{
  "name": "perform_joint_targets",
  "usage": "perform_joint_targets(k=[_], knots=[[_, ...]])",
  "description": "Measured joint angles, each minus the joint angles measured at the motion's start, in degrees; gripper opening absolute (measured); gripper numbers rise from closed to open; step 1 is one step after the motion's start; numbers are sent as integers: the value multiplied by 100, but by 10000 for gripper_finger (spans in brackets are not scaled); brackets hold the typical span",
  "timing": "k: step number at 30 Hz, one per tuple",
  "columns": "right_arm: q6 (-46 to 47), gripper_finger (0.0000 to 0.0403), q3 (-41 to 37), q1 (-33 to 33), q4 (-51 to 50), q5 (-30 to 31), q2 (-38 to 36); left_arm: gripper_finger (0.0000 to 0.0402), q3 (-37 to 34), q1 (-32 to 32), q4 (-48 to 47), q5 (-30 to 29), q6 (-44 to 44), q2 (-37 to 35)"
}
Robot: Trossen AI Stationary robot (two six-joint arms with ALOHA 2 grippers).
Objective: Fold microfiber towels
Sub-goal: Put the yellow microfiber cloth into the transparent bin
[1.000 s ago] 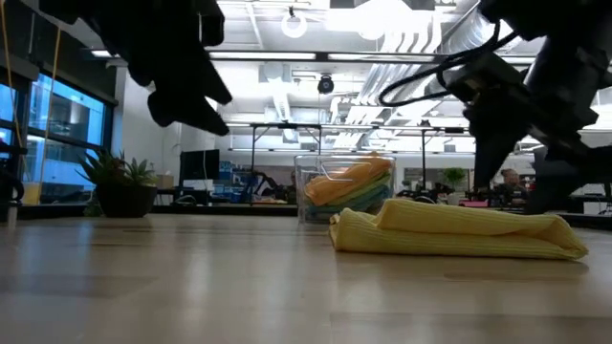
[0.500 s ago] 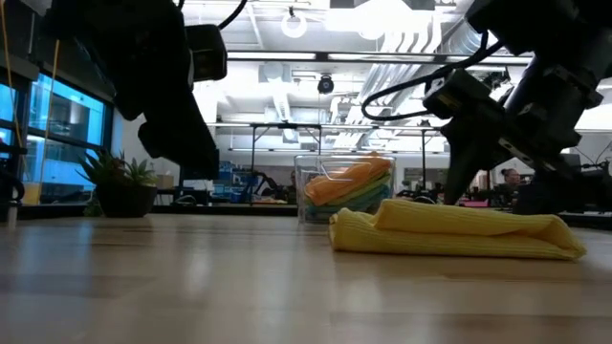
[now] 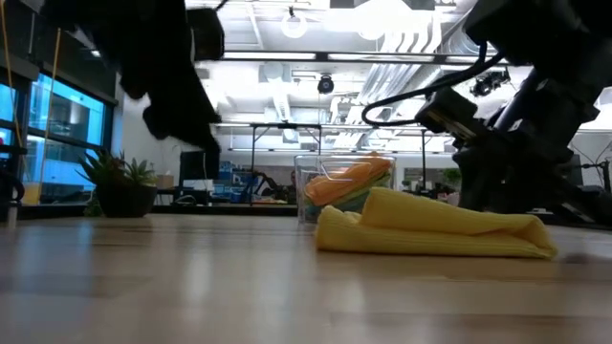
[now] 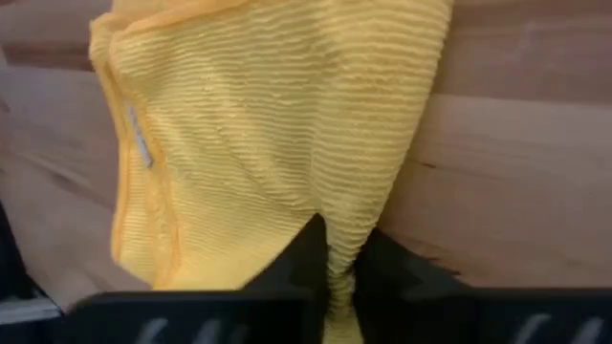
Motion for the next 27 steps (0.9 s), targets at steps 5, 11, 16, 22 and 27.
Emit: perform_joint_targets(k=[5,11,16,22,27], knots=[[-378,14,-7,-7,-20,44,17,284,2,60,-282,114,164,-894],[-1009,3,-69,-64,-133,-40,-400,284,4,-115,-569,-619,162,-2128],[-1393,1,-87,-83,-540,19,-1262,284,4,-319,-557,-1532,162,-2852],[-2049,1,-72,-83,-783,55,-2420,284,4,-493,-655,-2235,162,-3180],[-2457,0,-70,-159,-957,235,-3300,284,4,-576,-686,-2342,69,-3231]])
